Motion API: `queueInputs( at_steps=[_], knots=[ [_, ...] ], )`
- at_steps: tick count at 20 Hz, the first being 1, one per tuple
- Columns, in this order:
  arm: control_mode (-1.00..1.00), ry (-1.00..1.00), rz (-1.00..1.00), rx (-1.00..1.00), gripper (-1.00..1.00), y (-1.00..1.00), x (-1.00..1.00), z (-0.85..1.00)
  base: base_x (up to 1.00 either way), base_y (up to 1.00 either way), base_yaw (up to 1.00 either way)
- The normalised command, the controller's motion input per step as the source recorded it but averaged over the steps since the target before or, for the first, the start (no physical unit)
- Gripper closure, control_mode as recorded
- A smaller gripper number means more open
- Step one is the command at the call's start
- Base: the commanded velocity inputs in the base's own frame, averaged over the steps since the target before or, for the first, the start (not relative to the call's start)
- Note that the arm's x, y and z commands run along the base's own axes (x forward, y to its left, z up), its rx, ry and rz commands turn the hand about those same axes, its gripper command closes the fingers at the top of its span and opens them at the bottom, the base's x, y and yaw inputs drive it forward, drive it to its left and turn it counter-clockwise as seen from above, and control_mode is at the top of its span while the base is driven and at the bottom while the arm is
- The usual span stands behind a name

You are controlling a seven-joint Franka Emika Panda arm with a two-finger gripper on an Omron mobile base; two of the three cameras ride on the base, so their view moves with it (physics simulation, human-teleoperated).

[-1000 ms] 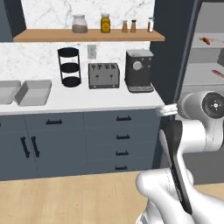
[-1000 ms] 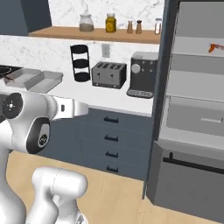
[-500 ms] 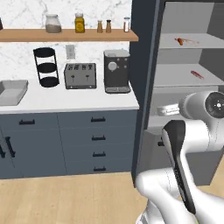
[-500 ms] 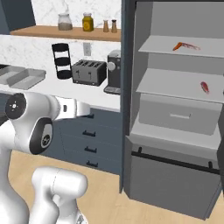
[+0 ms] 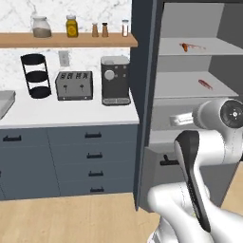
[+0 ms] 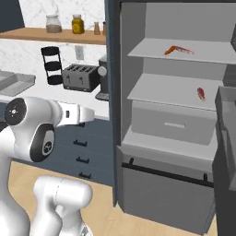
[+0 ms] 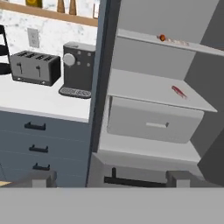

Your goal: Place one carrot and one steak in each tupperware on the nearby counter, to pack two identical lunches.

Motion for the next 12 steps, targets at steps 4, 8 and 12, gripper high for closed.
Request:
queueInputs(
  at_steps=[4, 8, 12],
  knots=[
    [1.00, 0.00, 0.00, 0.00, -1.00, 0.00, 0.00, 0.00, 0.32, -0.50, 0.00],
    [1.00, 0.00, 0.00, 0.00, -1.00, 0.00, 0.00, 0.00, 0.57, -0.71, -0.04],
    [1.00, 0.00, 0.00, 0.00, -1.00, 0.00, 0.00, 0.00, 0.42, -0.05, 0.00]
  ],
)
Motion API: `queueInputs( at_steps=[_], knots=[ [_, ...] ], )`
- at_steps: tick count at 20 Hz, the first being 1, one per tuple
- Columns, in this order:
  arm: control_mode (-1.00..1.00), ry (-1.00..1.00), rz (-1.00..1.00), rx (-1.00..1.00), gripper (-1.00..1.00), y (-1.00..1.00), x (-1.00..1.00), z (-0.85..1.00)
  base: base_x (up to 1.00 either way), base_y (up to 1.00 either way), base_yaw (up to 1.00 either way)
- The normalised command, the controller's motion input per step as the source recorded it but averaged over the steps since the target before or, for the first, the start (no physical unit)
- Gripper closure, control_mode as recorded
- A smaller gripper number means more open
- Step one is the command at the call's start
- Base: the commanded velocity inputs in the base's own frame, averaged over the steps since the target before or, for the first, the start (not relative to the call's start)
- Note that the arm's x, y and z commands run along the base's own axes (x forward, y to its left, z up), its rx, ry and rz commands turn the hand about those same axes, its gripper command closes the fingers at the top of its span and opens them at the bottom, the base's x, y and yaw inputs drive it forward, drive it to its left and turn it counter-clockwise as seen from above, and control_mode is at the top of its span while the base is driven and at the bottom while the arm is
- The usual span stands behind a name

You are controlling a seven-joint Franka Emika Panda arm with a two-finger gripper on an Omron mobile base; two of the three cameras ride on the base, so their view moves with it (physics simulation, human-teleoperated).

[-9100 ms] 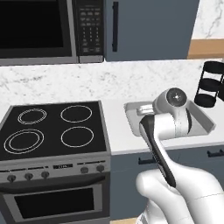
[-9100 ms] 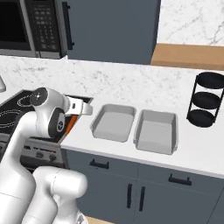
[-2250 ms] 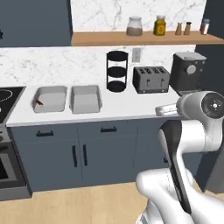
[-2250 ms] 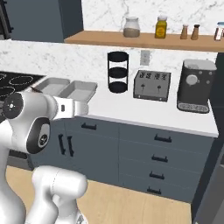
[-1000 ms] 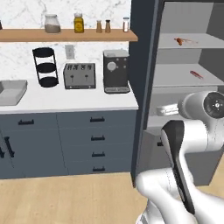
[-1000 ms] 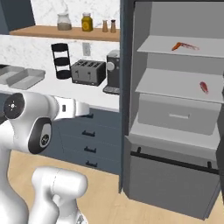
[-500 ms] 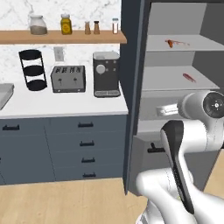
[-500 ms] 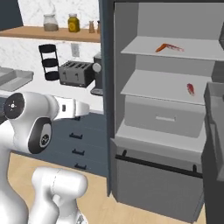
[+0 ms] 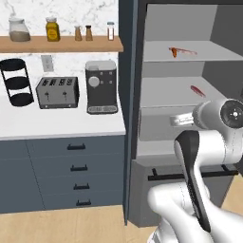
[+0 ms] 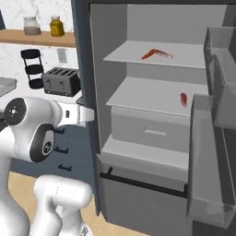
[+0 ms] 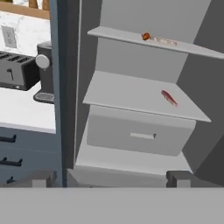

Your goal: Place one carrot and one steak in each tupperware on the nearby counter, to pack two identical lunches.

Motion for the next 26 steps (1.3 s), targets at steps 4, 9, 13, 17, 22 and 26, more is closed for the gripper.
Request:
queueInputs(
  at_steps=[4, 9, 13, 17, 22, 26],
  knots=[
    [1.00, 0.00, 0.00, 0.00, -1.00, 0.00, 0.00, 0.00, 0.66, -0.26, -0.11],
    [1.00, 0.00, 0.00, 0.00, -1.00, 0.00, 0.00, 0.00, 0.17, -0.06, -0.07],
    [1.00, 0.00, 0.00, 0.00, -1.00, 0.00, 0.00, 0.00, 0.13, -0.63, 0.01],
    [1.00, 0.00, 0.00, 0.00, -1.00, 0.00, 0.00, 0.00, 0.17, -0.46, 0.00],
    [1.00, 0.00, 0.00, 0.00, -1.00, 0.00, 0.00, 0.00, 0.38, -0.31, 0.01],
    [1.00, 0.00, 0.00, 0.00, -1.00, 0.00, 0.00, 0.00, 0.21, -0.06, 0.00]
  ],
)
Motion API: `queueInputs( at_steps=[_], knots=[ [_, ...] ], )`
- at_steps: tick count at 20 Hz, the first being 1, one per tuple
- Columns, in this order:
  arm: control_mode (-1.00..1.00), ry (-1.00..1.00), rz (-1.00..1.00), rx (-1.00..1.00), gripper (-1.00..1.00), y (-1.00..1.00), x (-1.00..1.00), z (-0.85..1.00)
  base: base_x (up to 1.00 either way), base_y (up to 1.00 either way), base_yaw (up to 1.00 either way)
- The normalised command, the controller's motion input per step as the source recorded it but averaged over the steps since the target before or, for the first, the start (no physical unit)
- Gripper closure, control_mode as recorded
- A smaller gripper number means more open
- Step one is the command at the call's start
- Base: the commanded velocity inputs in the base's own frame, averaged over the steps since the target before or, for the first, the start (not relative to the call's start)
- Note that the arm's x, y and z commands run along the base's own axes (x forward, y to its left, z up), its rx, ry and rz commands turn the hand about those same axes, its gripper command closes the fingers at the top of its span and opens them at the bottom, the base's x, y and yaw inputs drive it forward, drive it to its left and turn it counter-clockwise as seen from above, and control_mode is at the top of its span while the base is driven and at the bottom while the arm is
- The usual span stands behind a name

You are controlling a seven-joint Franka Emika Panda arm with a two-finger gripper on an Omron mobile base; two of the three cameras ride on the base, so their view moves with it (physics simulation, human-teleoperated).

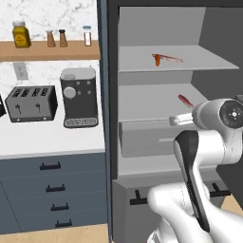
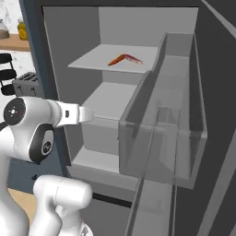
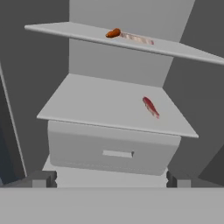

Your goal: Place one carrot and one steak in each tupperware on the nearby counter, to pack two identical lunches.

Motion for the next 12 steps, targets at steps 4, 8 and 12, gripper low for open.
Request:
queueInputs(
  at_steps=[4, 8, 12],
  knots=[
    [1.00, 0.00, 0.00, 0.00, -1.00, 0.00, 0.00, 0.00, 0.24, -0.09, 0.00],
    [1.00, 0.00, 0.00, 0.00, -1.00, 0.00, 0.00, 0.00, 0.31, -0.17, 0.00],
    [1.00, 0.00, 0.00, 0.00, -1.00, 0.00, 0.00, 0.00, 0.14, -0.12, 0.00]
  ],
)
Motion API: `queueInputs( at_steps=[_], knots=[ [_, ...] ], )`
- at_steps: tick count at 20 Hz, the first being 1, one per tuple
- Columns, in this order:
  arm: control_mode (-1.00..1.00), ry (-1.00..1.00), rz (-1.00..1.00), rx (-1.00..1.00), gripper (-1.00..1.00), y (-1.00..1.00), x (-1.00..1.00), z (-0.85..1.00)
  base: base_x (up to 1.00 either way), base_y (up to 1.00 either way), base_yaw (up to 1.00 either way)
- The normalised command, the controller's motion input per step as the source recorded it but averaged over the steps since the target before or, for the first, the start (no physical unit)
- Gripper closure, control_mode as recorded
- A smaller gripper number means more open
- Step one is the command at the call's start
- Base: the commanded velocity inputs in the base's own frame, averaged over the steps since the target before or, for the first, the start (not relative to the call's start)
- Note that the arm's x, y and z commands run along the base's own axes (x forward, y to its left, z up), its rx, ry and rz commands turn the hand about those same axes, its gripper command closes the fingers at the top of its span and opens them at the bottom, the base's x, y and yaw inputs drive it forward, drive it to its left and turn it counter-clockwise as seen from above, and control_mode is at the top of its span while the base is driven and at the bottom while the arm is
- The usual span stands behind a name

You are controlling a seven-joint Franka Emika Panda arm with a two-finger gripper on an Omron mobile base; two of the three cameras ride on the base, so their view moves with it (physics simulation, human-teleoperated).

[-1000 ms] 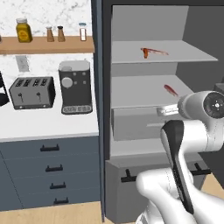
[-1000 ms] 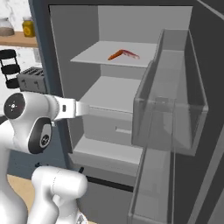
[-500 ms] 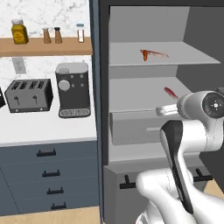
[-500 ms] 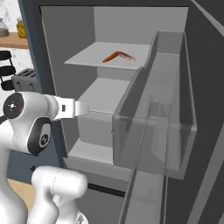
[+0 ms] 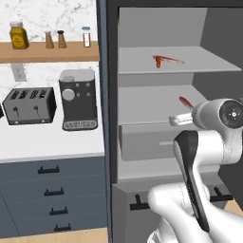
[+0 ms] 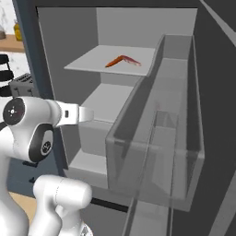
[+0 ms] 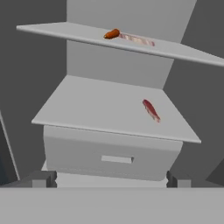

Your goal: Place one carrot and one steak in each tupperware on the nearby counter, to pack two identical lunches.

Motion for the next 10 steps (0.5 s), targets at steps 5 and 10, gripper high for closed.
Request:
queueInputs(
  at_steps=[5, 10],
  knots=[
    [1.00, 0.00, 0.00, 0.00, -1.00, 0.00, 0.00, 0.00, 0.28, -0.25, -0.03],
    [1.00, 0.00, 0.00, 0.00, -1.00, 0.00, 0.00, 0.00, 0.06, -0.11, 0.00]
  ],
)
